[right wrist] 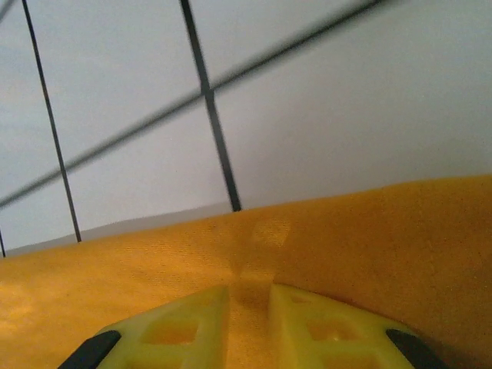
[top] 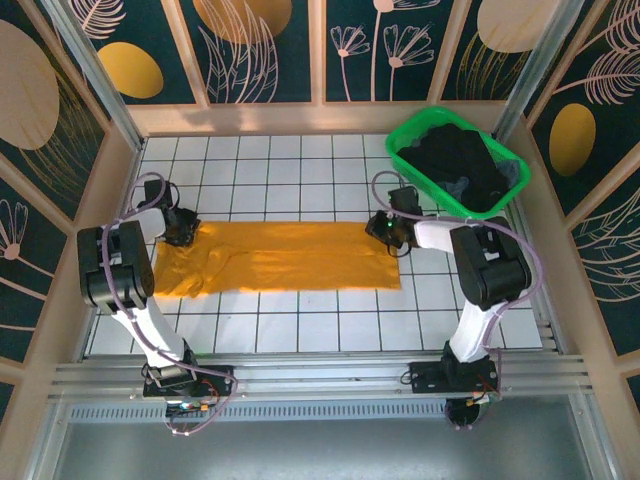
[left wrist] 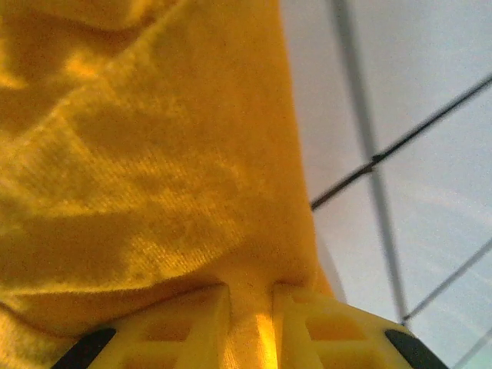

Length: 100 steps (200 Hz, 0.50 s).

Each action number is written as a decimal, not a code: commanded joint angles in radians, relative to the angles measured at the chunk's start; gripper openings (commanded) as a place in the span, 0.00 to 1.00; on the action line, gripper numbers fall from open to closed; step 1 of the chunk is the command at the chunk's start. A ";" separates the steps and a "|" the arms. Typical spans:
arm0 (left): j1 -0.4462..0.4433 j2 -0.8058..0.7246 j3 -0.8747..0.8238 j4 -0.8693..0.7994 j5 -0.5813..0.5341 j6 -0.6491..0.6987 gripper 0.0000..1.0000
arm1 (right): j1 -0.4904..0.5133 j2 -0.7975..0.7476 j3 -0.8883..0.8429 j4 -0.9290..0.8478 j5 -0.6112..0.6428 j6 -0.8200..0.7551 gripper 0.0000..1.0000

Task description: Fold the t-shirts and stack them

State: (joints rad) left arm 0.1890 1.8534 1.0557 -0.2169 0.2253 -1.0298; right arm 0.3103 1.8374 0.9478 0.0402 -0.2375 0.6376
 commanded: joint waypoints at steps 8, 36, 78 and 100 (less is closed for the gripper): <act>0.004 0.090 0.056 0.028 0.073 0.068 0.25 | -0.078 0.128 0.116 -0.155 0.030 -0.072 0.23; 0.000 0.032 0.079 0.026 0.063 0.120 0.31 | -0.087 0.151 0.238 -0.164 0.003 -0.175 0.30; -0.059 -0.118 -0.050 0.121 0.192 0.254 0.53 | -0.039 0.099 0.293 -0.168 -0.059 -0.259 0.42; -0.082 -0.181 -0.135 0.146 0.195 0.280 0.58 | -0.003 0.042 0.254 -0.160 -0.075 -0.243 0.45</act>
State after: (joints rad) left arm 0.1333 1.7378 1.0046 -0.1131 0.3653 -0.8276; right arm 0.2634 1.9602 1.2160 -0.0875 -0.2718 0.4255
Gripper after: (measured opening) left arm 0.572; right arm 0.440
